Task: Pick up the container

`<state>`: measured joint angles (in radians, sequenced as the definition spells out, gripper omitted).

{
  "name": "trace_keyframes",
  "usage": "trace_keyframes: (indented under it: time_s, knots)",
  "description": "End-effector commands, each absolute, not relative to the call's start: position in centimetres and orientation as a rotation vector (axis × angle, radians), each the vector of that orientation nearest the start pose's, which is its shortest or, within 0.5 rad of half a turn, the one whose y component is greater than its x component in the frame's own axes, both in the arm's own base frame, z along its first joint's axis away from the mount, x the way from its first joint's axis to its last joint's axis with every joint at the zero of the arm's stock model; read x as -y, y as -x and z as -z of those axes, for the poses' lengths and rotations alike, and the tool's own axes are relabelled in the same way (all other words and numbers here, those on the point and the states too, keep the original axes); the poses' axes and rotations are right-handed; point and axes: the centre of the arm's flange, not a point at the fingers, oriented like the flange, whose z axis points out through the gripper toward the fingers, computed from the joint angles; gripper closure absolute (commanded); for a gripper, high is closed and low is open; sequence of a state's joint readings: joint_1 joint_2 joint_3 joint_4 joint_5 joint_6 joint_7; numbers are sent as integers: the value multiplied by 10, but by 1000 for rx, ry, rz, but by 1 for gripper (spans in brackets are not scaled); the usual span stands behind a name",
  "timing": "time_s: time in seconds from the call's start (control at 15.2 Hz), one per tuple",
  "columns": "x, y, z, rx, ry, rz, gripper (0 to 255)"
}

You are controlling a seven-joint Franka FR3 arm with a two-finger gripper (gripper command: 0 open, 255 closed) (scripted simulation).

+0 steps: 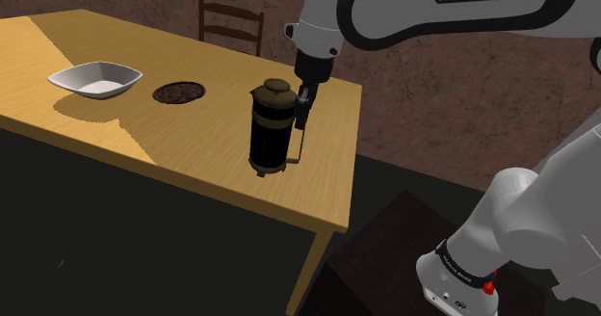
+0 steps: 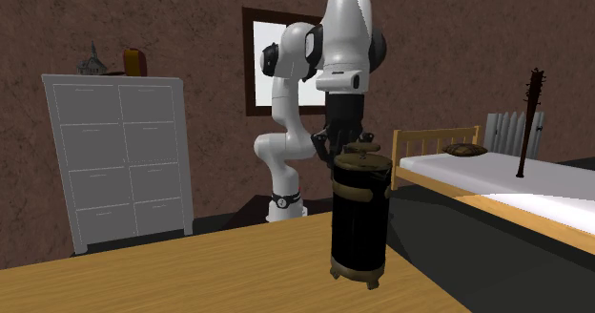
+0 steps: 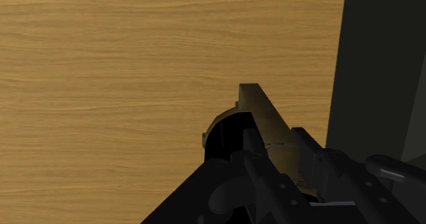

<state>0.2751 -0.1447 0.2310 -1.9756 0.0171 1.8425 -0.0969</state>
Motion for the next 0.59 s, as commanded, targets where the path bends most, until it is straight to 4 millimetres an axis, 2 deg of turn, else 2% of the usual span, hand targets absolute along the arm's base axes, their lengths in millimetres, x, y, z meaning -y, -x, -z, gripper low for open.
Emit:
trace_keyframes:
  time_s: [0.0,0.53]
  knots:
    - [-257,-450,-529,927,3017,16,255]
    - [-257,-450,-571,927,3017,16,255]
